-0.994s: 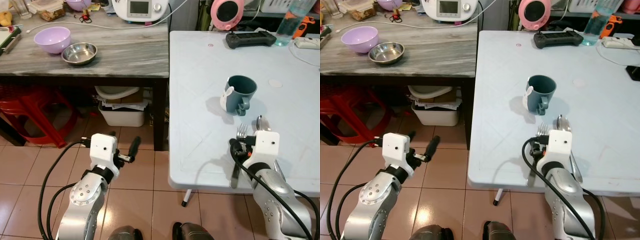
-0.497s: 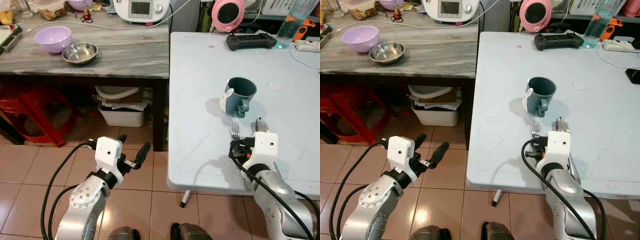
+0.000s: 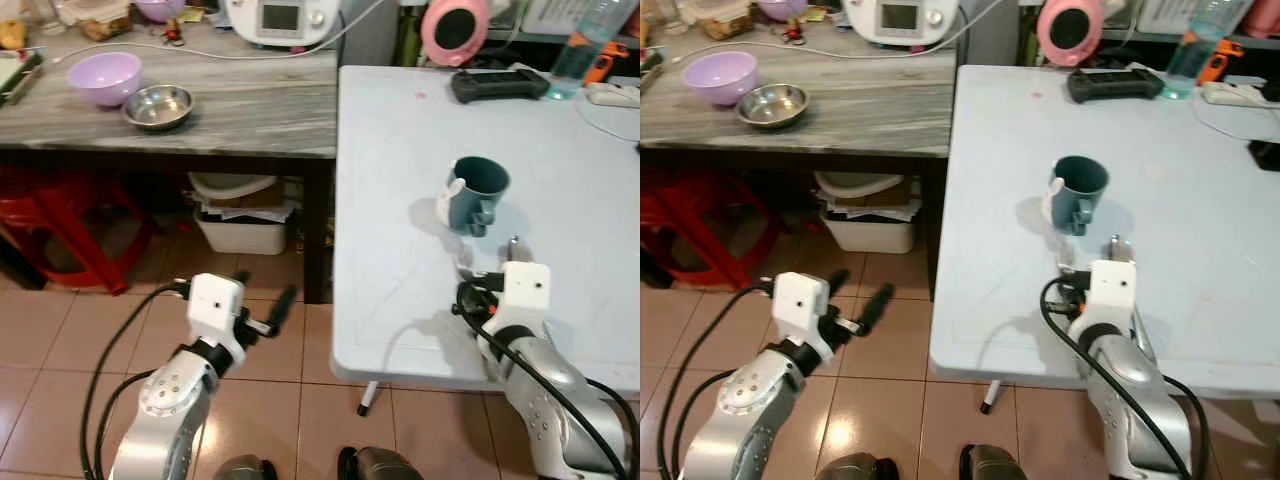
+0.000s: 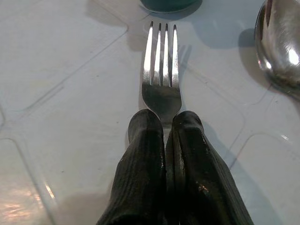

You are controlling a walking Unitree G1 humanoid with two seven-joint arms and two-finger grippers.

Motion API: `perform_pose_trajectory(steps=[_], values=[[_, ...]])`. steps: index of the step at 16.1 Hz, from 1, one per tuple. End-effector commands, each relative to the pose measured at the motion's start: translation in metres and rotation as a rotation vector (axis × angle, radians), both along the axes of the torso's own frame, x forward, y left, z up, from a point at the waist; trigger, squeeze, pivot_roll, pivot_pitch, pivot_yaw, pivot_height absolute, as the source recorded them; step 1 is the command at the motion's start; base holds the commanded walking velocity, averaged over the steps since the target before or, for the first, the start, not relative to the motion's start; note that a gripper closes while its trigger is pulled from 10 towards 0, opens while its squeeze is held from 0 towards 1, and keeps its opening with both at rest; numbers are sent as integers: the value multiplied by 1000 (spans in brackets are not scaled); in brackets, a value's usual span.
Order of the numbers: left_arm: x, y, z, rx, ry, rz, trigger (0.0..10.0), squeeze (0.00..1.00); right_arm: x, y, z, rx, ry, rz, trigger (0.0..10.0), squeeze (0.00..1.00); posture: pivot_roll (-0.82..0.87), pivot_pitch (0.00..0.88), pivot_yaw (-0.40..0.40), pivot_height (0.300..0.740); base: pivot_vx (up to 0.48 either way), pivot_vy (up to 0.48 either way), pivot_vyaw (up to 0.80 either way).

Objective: Setting the table

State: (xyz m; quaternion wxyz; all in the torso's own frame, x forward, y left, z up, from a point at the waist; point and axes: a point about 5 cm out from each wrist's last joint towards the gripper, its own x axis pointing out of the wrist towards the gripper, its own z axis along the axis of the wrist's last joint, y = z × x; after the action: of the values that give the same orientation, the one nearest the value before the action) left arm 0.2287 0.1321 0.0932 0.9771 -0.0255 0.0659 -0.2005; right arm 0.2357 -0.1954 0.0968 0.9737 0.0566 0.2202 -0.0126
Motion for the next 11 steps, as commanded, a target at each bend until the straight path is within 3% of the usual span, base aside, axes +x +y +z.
perform_pose_trajectory(steps=[1,5,11], values=[[4,9,-3,63,-4,69,10000,0,-15,32,-36,128,212,137,0,0,-21,103,29,740,0,480,0],[10,17,-6,132,-22,181,10000,0,-2,48,-21,139,127,267,0,0,-22,81,34,740,0,480,0],[24,21,-1,176,-71,246,10000,0,24,40,2,83,-56,210,0,0,-35,56,40,740,0,479,0]])
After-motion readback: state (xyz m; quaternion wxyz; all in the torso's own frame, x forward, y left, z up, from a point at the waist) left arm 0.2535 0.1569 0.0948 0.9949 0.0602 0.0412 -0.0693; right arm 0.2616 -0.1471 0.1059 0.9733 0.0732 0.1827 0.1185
